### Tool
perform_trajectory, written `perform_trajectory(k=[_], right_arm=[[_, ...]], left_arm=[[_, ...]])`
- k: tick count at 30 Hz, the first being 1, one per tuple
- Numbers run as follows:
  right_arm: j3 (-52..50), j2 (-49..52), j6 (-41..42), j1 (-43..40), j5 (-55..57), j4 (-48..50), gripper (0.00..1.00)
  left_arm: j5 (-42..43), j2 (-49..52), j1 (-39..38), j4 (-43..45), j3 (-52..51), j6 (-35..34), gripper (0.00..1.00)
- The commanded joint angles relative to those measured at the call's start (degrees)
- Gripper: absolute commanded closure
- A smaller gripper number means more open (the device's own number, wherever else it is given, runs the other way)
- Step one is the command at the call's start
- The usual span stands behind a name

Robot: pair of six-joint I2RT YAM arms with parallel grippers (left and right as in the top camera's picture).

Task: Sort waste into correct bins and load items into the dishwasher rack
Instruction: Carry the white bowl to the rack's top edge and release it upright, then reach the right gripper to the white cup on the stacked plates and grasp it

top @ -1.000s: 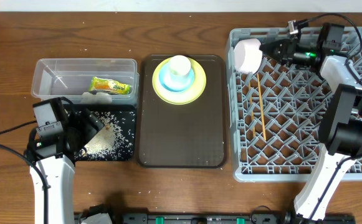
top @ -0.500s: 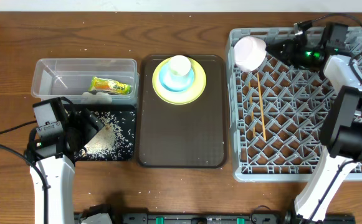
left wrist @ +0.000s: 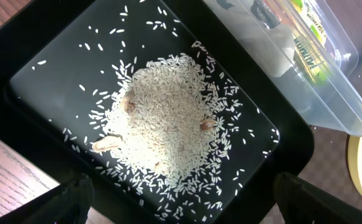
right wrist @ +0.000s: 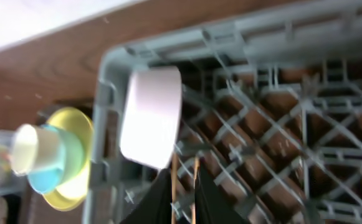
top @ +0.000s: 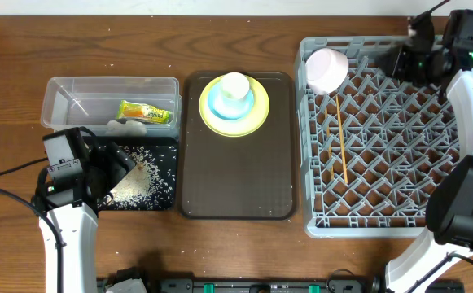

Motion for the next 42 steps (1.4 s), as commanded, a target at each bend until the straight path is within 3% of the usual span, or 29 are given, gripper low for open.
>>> perform_trajectory(k=[1, 6, 15, 24, 30, 42], right_arm=[[0.28, -0.44, -5.11, 2.71, 6.29, -2.89, 0.88], [0.28, -0.46, -5.68, 9.22, 14.71, -5.95, 0.85], [0.28, -0.44, -8.55, 28.7, 31.45, -3.02, 0.83], [0.26, -0.15, -11.06, 42.16, 31.98, 5.66, 0.77], [0.26, 1.42, -11.1, 46.82, 32.44, 8.59, 0.75], [0.26, 7.48, -15.43, 48.28, 32.5, 12.22, 0.72]], left_arm=[[-0.92, 0.07, 0.26, -0.17, 0.79, -0.31, 0.05], [-0.92, 0.07, 0.26, -0.17, 0.79, -0.31, 0.05], [-0.92, 0.07, 0.26, -0.17, 0.79, -0.31, 0.05], [-0.92, 0.07, 0.26, -0.17, 0.79, -0.31, 0.05], [-0.92, 0.07, 0.26, -0.17, 0.79, -0.31, 0.05], [-0.92, 0.07, 0.26, -0.17, 0.81, -0.31, 0.05]])
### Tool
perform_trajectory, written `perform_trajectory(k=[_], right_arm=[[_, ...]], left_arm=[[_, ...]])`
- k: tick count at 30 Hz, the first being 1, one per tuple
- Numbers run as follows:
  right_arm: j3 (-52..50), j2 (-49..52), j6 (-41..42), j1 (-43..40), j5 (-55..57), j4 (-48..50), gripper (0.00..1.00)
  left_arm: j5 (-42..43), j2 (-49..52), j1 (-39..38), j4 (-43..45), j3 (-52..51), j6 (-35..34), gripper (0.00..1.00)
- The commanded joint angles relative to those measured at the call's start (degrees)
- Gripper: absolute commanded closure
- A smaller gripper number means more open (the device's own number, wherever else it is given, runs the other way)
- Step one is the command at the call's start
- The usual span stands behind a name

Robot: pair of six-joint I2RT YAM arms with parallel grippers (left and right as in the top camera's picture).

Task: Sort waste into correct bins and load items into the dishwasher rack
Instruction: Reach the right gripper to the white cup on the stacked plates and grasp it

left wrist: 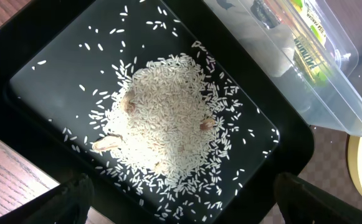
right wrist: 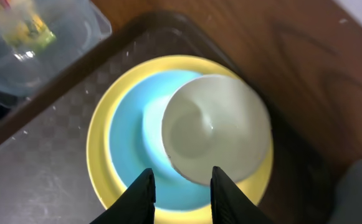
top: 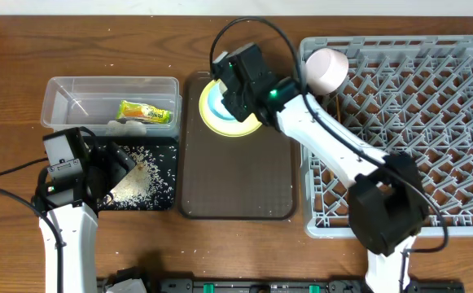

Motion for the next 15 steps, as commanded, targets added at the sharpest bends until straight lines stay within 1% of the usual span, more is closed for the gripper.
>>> perform_trajectory(k=[1, 4, 8, 11, 13, 15], right_arm=[[0.33, 2.16, -1.86, 0.57, 0.46, 0.83, 0.72], [0.33, 3.08, -3.41, 0.61, -0.17, 1.64, 0.7], [0.33, 4.11, -3.45, 0.66, -0.28, 2.49, 0.68], [0.33, 4.2, -3.43, 0.66, -0.31, 2.49, 0.69], [0.33, 4.2, -3.43, 0.66, -0.31, 2.34, 0.73], [0.33, 4.31, -3.43, 0.74, -0.35, 2.23, 0.74]], left_arm=[[-0.94, 0.07, 0.26, -0.17, 0.79, -0.31, 0.05], [-0.94, 0.07, 0.26, -0.17, 0.79, -0.31, 0.05], [-0.92, 0.07, 0.26, -0.17, 0.79, -0.31, 0.05], [-0.94, 0.07, 0.26, -0.17, 0.79, -0.31, 0.05], [-0.92, 0.07, 0.26, -0.17, 0.79, -0.31, 0.05], [-0.94, 0.07, 0.26, -0.17, 0.79, -0.31, 0.05]])
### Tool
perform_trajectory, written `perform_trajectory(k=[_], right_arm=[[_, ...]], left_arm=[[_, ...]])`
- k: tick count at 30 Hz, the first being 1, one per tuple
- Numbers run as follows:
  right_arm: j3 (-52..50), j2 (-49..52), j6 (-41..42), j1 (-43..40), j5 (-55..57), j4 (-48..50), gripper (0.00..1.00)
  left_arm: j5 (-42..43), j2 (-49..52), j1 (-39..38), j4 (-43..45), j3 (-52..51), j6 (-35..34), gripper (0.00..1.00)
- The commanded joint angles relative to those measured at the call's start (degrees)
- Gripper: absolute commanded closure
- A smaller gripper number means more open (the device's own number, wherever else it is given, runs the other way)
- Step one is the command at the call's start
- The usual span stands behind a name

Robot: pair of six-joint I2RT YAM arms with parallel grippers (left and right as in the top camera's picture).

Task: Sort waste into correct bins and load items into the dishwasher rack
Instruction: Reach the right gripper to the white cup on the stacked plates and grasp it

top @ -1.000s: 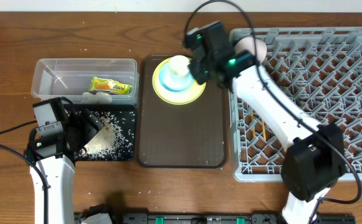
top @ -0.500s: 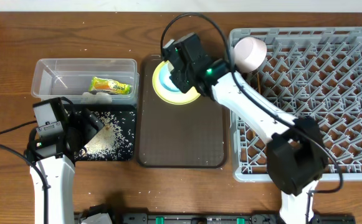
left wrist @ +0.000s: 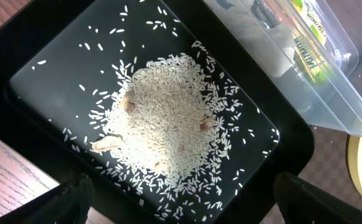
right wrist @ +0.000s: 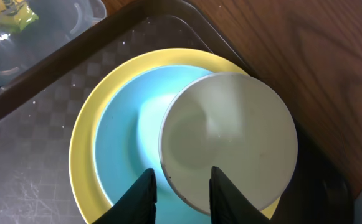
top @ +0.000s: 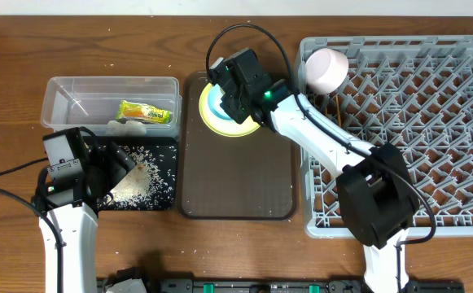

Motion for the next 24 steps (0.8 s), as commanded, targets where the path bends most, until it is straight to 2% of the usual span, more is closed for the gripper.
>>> perform_trajectory(k=[1, 10, 17, 24], right_arm=[[0.33, 1.4, -0.63, 0.81, -0.09, -0.07, 0.74], [0.33, 3.02, -3.76, 0.92, -0.22, 0.26, 0.74], [0.57, 2.62, -3.45, 0.94, -0.26, 1.16, 0.94], [0.61, 0.07, -1.09, 0.92, -1.73, 0.46, 0.99]], left_arm=[[-0.92, 0.07, 0.26, -0.17, 0.79, -0.31, 0.05], [-0.92, 0.07, 0.26, -0.17, 0.81, -0.31, 0.05], [-0.92, 0.07, 0.26, -0.17, 0.79, -0.31, 0.05], [-0.92, 0.07, 0.26, -0.17, 0.79, -0.31, 0.05]])
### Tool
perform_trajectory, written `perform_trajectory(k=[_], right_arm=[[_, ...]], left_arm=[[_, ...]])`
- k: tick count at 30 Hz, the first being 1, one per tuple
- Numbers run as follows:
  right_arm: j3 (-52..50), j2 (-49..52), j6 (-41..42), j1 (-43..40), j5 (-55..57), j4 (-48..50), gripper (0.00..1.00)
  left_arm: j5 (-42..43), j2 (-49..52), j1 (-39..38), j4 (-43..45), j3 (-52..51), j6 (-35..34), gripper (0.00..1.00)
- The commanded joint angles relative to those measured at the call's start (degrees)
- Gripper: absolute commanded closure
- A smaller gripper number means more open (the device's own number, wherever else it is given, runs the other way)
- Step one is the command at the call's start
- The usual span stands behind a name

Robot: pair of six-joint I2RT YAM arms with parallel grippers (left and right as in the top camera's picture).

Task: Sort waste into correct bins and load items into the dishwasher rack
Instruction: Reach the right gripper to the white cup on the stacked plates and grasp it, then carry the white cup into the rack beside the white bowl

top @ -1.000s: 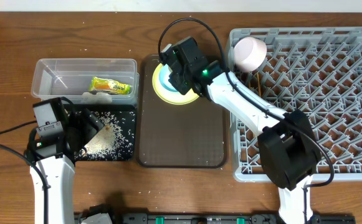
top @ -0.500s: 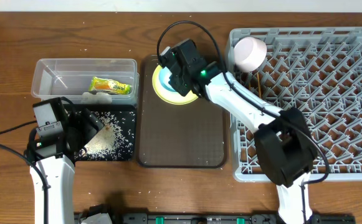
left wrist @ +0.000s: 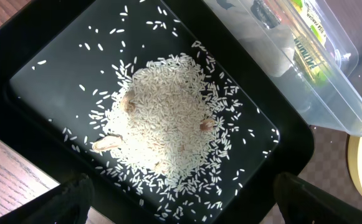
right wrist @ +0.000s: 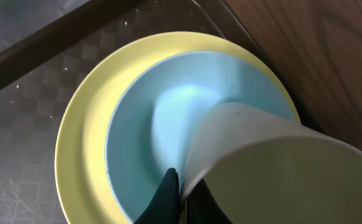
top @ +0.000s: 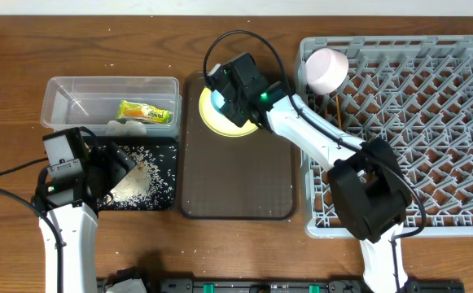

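A cream cup [right wrist: 274,168] leans tilted in the blue bowl [right wrist: 143,124], which sits on the yellow plate [right wrist: 81,143]. My right gripper [right wrist: 182,186] is shut on the cup's rim, one finger inside and one outside. From overhead, the right gripper [top: 234,88] covers the cup above the yellow plate [top: 224,124]. A pink bowl [top: 327,69] lies in the grey dishwasher rack [top: 399,138]. My left gripper [left wrist: 181,205] hangs open over the rice pile [left wrist: 168,118] in the black tray [left wrist: 37,50].
The plate stands at the back of a brown serving tray [top: 236,179]. A clear bin [top: 81,94] holding a yellow wrapper [top: 145,111] sits behind the black tray [top: 159,195]. The right arm crosses the rack's left edge.
My right gripper was open with its fingers astride the upright cup's rim; now it is shut on the rim and the cup is tilted. The left arm has not moved.
My right gripper was first over the rack's back right corner, the pink bowl and a chopstick lying in the rack. Then it was open above the cup on the plate, then closer over its rim, and now grips it. The left gripper stayed open over the rice.
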Motion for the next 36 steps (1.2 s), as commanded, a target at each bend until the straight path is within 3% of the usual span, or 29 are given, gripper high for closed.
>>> perform_trajectory(k=[1, 10, 16, 26, 36], right_arm=[[0.61, -3.3, 1.62, 0.9, -2.12, -0.52, 0.99], [0.61, -12.11, 8.61, 0.57, -4.5, -4.74, 0.99], [0.61, -19.41, 10.14, -3.52, -17.25, -11.17, 0.99], [-0.52, -21.09, 8.59, -18.34, -36.81, -23.98, 0.99], [-10.69, -20.92, 6.03, -31.82, -58.1, -18.27, 0.99]], left_arm=[[-0.94, 0.07, 0.26, -0.17, 0.79, -0.31, 0.05], [-0.92, 0.07, 0.26, -0.17, 0.79, -0.31, 0.05], [-0.94, 0.07, 0.26, -0.17, 0.79, -0.31, 0.05], [-0.92, 0.07, 0.26, -0.17, 0.79, -0.31, 0.05], [-0.94, 0.07, 0.26, -0.17, 0.79, -0.31, 0.05]])
